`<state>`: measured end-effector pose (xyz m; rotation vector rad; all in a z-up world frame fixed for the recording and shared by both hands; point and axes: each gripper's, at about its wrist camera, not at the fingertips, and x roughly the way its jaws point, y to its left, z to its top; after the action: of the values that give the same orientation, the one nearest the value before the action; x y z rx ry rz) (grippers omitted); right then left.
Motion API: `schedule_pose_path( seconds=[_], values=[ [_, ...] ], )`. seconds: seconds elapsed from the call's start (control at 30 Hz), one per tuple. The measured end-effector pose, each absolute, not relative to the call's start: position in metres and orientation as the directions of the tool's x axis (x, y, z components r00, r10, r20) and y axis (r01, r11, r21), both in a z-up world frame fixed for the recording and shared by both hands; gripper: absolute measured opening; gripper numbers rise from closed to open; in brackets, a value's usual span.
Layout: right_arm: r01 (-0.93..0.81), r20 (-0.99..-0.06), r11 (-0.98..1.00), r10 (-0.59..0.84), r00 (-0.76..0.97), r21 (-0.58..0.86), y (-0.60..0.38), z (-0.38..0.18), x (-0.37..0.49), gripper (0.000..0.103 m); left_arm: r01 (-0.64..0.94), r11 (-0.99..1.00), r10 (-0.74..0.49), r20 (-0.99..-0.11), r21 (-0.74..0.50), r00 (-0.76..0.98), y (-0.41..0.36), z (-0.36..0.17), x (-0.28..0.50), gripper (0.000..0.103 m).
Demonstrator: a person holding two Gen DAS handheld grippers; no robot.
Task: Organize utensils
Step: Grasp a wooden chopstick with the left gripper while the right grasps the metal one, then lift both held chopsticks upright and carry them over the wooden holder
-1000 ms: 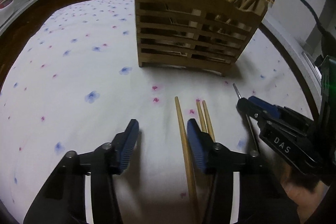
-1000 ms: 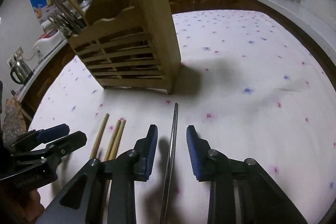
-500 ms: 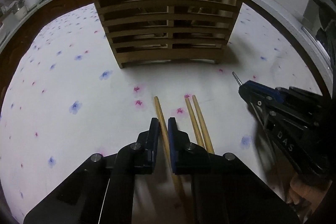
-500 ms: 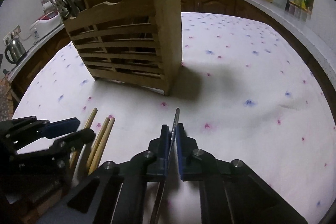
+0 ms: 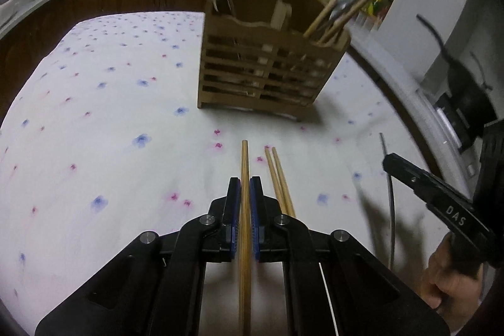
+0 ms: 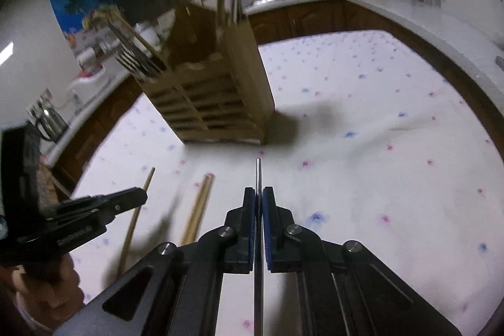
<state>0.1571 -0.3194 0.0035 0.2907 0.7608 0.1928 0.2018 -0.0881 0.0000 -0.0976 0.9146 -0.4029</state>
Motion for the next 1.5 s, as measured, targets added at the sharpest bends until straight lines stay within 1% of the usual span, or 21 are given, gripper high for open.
schedule_pose_path(
  seconds=[0.23,0.47,0.73,0.93,1.5],
  values=[
    [-0.080,-0.557,0.923,0.294,0.777,0.376,-0.331,0.041,0.122,0.004,0.310,0.894,-0.447,-0.669,-0.322,0.593,-0.064,0.040,0.176,0.005],
    [-0.106,-0.483,0.920,0.293,0.825,0.377,-0.331,0.074,0.101,0.004,0.341,0.880,-0.475,-0.596,-0.331,0.647,-0.051,0.078,0.150,0.005],
    [-0.133,-0.401,0.923,0.282,0.871,0.361,-0.333,0.109,0.088,0.004,0.364,0.873,-0.486,-0.534,-0.324,0.692,-0.042,0.108,0.136,0.005],
    [-0.144,-0.371,0.925,0.279,0.886,0.350,-0.331,0.120,0.087,0.004,0.360,0.877,-0.480,-0.516,-0.319,0.710,-0.038,0.117,0.135,0.005],
    [-0.136,-0.329,0.922,0.264,0.907,0.363,-0.336,0.131,0.097,0.005,0.351,0.884,-0.462,-0.471,-0.307,0.752,-0.032,0.139,0.145,0.005]
  ],
)
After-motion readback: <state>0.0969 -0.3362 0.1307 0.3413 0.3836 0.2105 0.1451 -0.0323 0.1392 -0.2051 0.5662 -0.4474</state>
